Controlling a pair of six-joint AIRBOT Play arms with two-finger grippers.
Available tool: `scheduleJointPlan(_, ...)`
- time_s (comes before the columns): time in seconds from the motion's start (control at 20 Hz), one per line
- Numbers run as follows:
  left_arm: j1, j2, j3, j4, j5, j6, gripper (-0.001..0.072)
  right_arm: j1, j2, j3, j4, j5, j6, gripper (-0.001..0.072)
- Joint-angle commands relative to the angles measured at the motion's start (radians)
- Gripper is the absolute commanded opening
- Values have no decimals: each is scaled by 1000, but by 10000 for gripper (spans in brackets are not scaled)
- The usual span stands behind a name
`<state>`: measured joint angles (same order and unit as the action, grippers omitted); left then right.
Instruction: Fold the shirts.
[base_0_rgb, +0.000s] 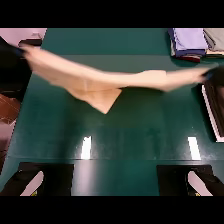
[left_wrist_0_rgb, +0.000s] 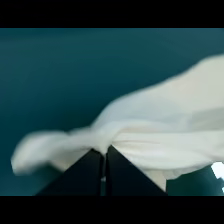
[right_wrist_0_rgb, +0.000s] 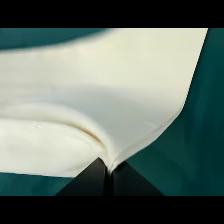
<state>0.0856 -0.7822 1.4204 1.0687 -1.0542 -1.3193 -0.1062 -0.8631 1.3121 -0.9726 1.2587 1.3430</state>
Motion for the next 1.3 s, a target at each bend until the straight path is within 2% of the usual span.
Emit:
scheduleJointPlan(0.0,0,90,301,3,34,-21,26,5,76,393,-36,3,34,17)
scheduleJointPlan(0.15,0,96,536,3,43,-85,25,5,87,636,-146,29,83,16)
scheduleJointPlan(0.25,0,95,649,3,70,-98,24,5,55,779,-222,116,127,17)
scheduleJointPlan(0.35,0,95,695,7,77,-113,24,5,0,877,-254,211,149,16)
scheduleJointPlan(0.45,0,81,688,37,31,-133,24,5,-59,897,-251,286,154,15)
scheduleJointPlan(0.6,0,18,584,41,-67,-152,24,5,-129,740,-251,315,160,16)
scheduleJointPlan(0.8,0,-137,332,22,-216,-148,25,47,-289,522,-269,311,151,15)
scheduleJointPlan(1.05,0,-422,16,16,-166,-111,26,151,-592,411,-365,249,147,15)
scheduleJointPlan(1.25,0,-691,10,-10,-23,-55,25,148,-838,523,-362,164,147,16)
